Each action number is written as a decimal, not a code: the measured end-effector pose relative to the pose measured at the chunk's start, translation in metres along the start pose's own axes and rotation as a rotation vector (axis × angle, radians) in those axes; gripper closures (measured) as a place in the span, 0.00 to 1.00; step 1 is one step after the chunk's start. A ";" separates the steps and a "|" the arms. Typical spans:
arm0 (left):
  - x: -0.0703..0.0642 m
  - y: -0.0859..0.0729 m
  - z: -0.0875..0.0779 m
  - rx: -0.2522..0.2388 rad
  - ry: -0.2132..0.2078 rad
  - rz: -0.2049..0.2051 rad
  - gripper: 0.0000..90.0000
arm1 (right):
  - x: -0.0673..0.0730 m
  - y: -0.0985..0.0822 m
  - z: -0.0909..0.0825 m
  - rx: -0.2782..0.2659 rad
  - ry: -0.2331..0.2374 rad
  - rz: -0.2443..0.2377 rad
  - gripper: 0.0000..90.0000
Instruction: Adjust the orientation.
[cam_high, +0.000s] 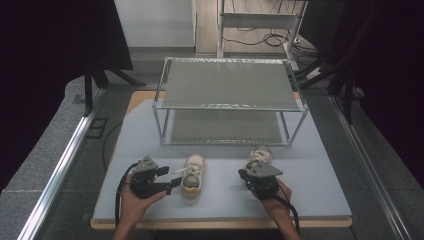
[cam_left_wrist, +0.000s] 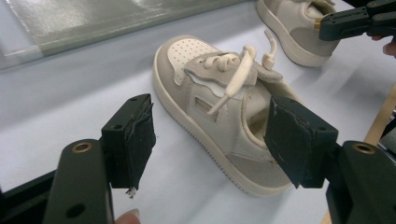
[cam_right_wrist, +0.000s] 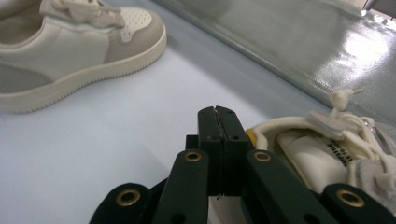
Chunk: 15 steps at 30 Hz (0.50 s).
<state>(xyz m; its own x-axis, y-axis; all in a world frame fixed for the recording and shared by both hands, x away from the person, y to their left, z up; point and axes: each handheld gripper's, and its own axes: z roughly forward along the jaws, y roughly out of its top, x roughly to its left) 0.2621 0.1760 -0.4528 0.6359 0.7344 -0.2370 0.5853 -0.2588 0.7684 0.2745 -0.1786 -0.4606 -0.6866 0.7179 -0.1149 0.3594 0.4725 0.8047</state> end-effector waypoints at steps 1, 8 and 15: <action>-0.003 0.000 0.005 0.012 -0.006 0.006 0.36 | 0.001 -0.001 0.000 0.013 0.003 -0.007 1.00; -0.006 -0.001 0.010 0.012 0.000 0.007 0.38 | 0.001 -0.003 -0.002 0.011 0.012 -0.018 0.96; -0.001 -0.001 0.005 -0.003 0.005 -0.002 0.37 | 0.000 -0.005 -0.003 0.001 0.020 -0.027 0.98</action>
<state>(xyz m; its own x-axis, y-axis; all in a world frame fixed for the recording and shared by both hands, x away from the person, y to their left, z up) 0.2630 0.1723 -0.4558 0.6322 0.7379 -0.2362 0.5855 -0.2554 0.7694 0.2712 -0.1824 -0.4627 -0.7086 0.6945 -0.1247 0.3413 0.4920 0.8009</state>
